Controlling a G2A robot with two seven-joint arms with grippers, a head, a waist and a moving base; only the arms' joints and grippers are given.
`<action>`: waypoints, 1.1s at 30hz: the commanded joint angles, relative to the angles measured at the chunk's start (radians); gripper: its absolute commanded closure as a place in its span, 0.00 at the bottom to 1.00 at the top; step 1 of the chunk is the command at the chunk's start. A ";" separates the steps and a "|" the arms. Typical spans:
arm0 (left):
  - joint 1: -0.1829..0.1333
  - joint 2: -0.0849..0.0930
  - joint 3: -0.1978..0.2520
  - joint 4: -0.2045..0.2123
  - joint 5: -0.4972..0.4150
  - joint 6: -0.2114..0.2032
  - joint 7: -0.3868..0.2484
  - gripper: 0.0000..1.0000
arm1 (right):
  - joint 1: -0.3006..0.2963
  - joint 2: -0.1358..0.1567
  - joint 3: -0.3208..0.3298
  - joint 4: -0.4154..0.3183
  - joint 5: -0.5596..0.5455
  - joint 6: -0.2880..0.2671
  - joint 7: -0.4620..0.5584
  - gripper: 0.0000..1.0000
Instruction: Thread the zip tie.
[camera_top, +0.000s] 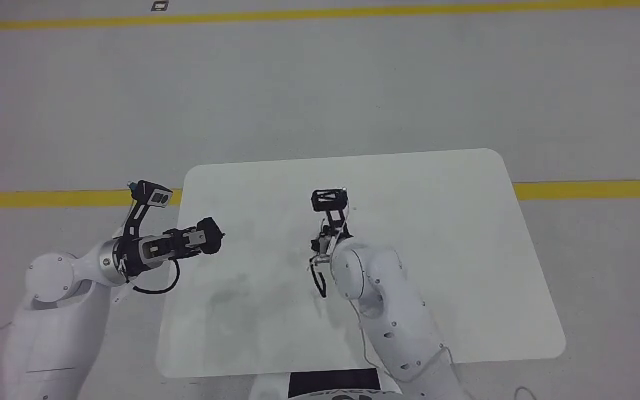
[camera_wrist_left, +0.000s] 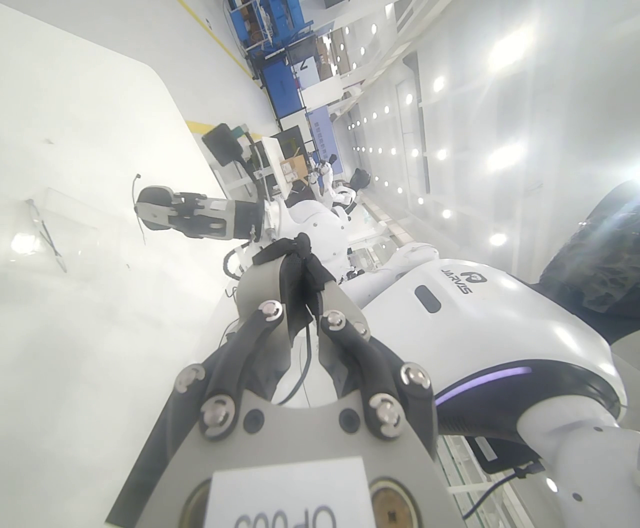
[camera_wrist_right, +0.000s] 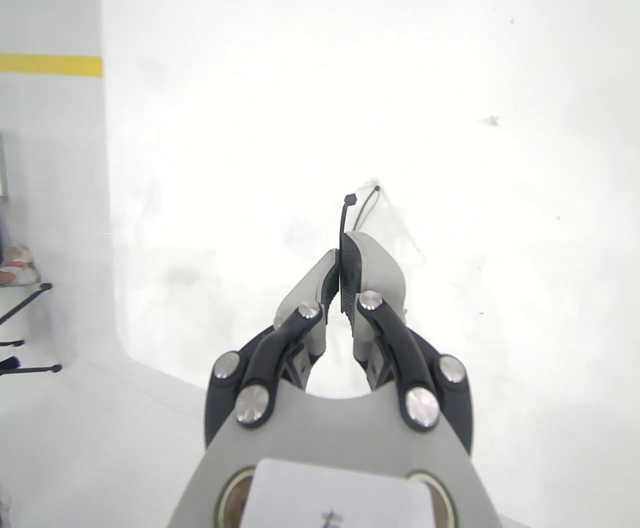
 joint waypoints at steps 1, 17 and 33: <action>0.000 0.000 0.000 0.000 0.000 0.000 0.000 1.00 | -0.008 0.009 -0.018 -0.013 0.063 0.000 -0.040 1.00; 0.000 0.000 0.000 0.000 0.000 0.000 0.000 1.00 | -0.019 0.036 -0.022 -0.022 0.259 -0.177 -0.115 1.00; 0.000 0.000 0.000 0.000 0.000 0.000 0.000 1.00 | -0.051 0.061 0.070 -0.037 0.319 -0.243 -0.207 1.00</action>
